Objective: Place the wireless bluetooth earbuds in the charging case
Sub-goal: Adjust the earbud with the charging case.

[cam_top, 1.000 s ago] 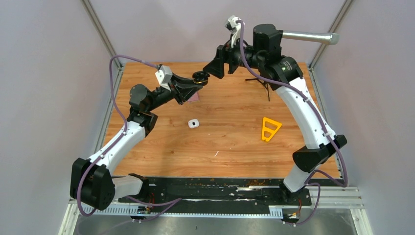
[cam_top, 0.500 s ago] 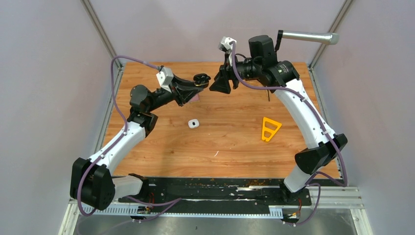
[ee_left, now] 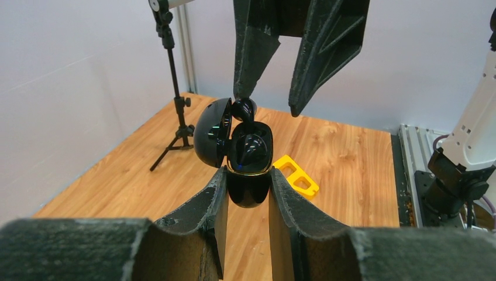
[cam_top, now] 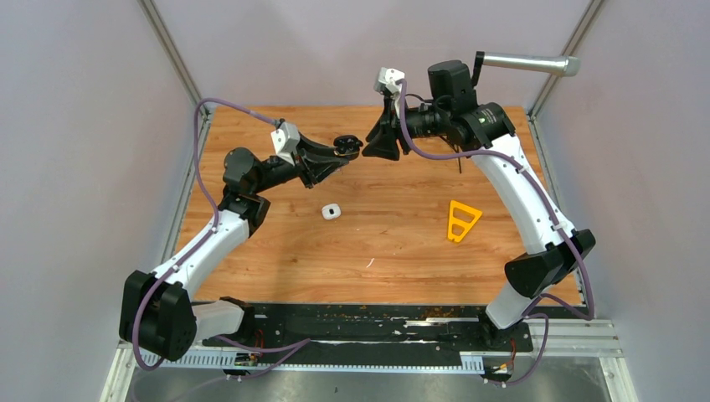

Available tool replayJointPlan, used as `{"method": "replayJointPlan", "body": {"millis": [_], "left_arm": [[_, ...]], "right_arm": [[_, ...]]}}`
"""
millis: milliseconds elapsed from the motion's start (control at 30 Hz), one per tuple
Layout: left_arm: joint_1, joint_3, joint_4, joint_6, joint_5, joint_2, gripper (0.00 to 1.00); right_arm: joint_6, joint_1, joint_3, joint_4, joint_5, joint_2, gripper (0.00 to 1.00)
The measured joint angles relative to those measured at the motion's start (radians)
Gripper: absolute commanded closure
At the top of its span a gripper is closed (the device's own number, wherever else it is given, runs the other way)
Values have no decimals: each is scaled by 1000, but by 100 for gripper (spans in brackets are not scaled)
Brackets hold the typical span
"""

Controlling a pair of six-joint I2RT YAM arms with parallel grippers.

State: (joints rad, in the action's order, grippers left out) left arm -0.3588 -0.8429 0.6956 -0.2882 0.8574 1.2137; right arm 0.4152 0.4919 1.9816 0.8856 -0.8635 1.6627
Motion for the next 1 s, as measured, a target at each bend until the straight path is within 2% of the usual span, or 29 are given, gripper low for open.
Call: {"method": "replayJointPlan", "body": {"millis": [567, 700, 900, 1000], "left_arm": [[0, 1, -5, 4, 13, -2, 100], [0, 1, -6, 4, 18, -2, 100], [0, 1, -21, 7, 20, -2, 100], [1, 1, -32, 10, 6, -2, 100]], "right_arm": [[-32, 23, -3, -18, -12, 6, 72], [-43, 22, -4, -26, -6, 9, 84], [-56, 18, -4, -31, 8, 17, 92], [-67, 17, -2, -29, 21, 19, 92]]}}
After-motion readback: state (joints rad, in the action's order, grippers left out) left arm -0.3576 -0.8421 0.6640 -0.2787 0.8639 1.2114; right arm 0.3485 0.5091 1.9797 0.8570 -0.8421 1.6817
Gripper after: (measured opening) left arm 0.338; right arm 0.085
